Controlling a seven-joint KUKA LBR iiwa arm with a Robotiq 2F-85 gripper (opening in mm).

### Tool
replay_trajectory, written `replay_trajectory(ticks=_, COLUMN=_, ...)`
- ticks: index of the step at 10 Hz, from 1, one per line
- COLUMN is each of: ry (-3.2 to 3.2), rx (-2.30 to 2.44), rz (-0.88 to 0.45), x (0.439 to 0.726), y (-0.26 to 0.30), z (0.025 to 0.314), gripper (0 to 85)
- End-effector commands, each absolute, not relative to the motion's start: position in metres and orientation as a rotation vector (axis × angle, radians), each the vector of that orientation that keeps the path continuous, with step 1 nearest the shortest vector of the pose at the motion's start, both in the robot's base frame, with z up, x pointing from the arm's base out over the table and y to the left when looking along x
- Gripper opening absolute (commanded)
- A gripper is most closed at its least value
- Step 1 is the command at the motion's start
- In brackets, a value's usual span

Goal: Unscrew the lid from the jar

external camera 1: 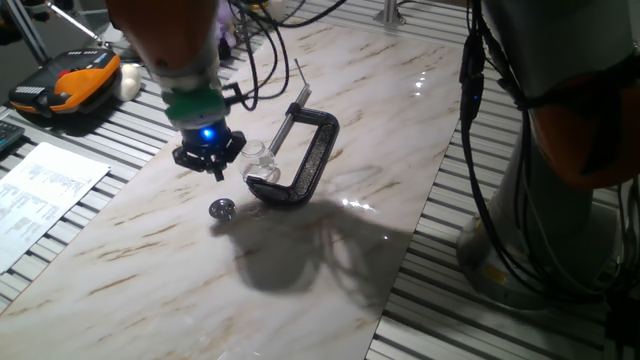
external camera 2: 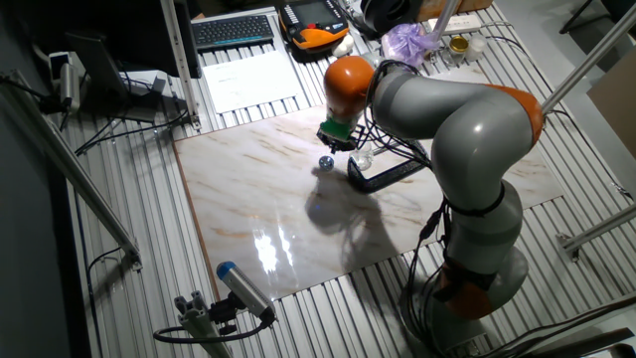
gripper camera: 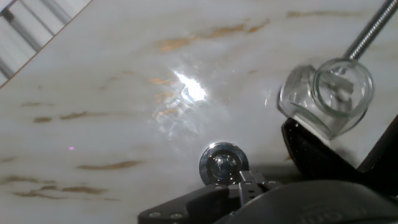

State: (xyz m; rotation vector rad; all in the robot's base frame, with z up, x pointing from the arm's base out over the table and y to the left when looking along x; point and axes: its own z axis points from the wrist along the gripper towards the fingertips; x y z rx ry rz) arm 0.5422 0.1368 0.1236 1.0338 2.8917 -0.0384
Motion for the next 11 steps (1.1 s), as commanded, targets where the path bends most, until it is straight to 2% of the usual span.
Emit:
replay_trajectory(ticks=1, ry=2.966, rx=0.801, rz=-0.035, x=0.543, y=0.135, z=0.126, gripper=0.0)
replay_trajectory(ticks=5, ry=3.039, rx=0.546, rz=-0.023, x=0.552, y=0.122, z=0.139, gripper=0.0)
replay_trajectory(ticks=11, ry=3.076, rx=0.367, rz=0.072, x=0.557, y=0.097, z=0.16, gripper=0.0)
